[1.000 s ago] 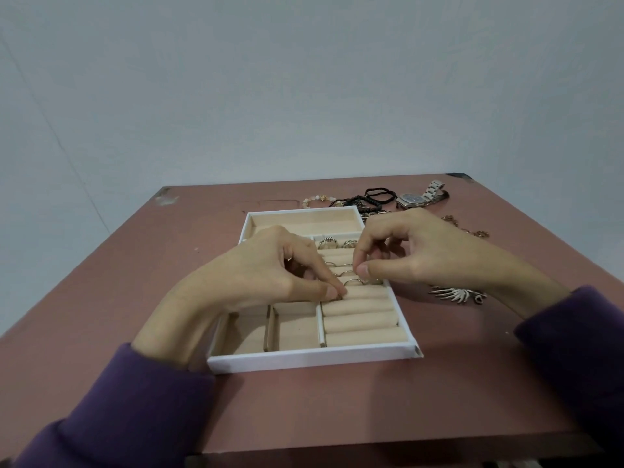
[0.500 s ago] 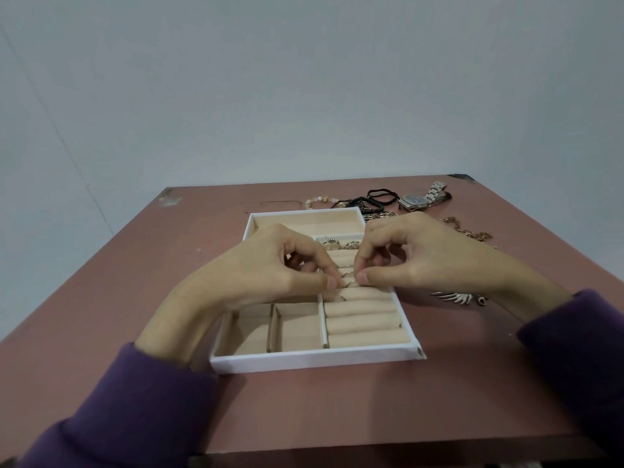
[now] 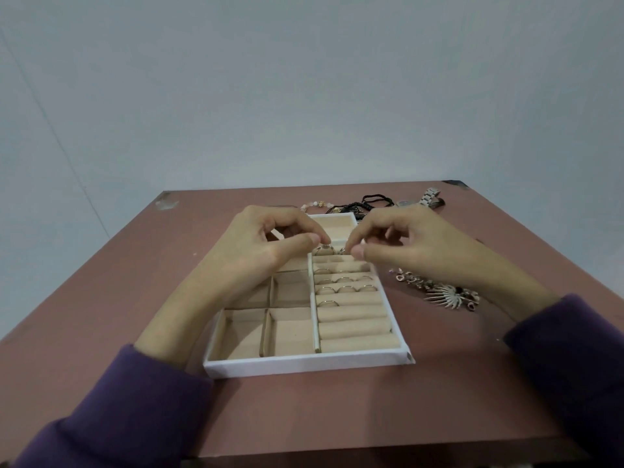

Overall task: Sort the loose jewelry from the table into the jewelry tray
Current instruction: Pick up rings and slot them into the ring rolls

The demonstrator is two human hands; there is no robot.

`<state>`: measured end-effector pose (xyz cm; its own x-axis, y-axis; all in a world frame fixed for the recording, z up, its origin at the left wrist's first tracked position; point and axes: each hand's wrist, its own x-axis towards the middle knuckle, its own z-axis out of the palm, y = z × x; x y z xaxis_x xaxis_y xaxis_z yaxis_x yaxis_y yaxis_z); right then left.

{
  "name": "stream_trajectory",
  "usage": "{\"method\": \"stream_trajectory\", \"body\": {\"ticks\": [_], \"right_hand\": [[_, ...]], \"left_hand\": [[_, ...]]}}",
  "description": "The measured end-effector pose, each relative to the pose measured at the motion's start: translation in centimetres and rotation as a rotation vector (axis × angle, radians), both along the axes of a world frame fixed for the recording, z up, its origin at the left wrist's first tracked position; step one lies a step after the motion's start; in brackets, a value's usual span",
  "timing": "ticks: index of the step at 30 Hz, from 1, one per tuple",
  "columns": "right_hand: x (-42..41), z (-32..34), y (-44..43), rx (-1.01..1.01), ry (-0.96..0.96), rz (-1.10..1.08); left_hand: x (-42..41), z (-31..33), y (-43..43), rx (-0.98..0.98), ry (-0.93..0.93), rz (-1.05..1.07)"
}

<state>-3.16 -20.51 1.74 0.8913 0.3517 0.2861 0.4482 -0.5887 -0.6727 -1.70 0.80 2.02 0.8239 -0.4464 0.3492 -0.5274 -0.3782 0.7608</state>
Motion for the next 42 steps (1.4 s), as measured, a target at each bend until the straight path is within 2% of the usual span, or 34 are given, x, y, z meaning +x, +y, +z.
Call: {"method": "stream_trajectory", "body": {"ticks": [4, 7, 9, 11, 14, 16, 23, 28, 34, 38, 42], "right_hand": [[1.5, 0.2, -1.4, 0.1, -0.115, -0.246], [2.5, -0.1, -2.7, 0.14, -0.11, -0.366], [3.0, -0.5, -3.5, 0.115, -0.114, -0.415], [3.4, -1.0, -4.0, -0.014, -0.138, -0.459], [3.7, -1.6, -4.2, -0.235, -0.138, -0.439], [3.6, -1.6, -4.3, -0.308, -0.111, -0.394], [3.9, -1.9, -4.3, -0.362, -0.078, -0.328], [3.9, -1.9, -4.3, -0.323, -0.037, -0.301], [4.0, -2.0, -4.3, -0.208, 0.116, -0.301], [3.9, -1.8, -4.1, -0.128, 0.068, -0.35], [4.3, -1.5, -4.6, 0.005, -0.061, -0.502]], "left_hand": [[0.6, 0.6, -1.1, 0.065, -0.006, 0.058], [0.8, 1.7, -2.1, 0.164, -0.048, 0.053], [1.0, 2.6, -3.0, 0.21, -0.072, 0.035], [1.4, 3.2, -4.1, 0.264, -0.1, 0.032], [2.2, 3.3, -5.6, 0.328, -0.131, 0.043], [2.7, 2.9, -6.4, 0.355, -0.14, 0.062], [3.9, 0.7, -8.5, 0.533, -0.15, 0.128], [4.5, 0.9, -9.2, 0.579, -0.132, 0.131], [5.2, 1.2, -10.0, 0.701, -0.117, 0.085], [5.5, 1.4, -10.5, 0.794, -0.114, 0.059], [5.9, 1.5, -11.1, 0.854, -0.127, 0.053]]}}
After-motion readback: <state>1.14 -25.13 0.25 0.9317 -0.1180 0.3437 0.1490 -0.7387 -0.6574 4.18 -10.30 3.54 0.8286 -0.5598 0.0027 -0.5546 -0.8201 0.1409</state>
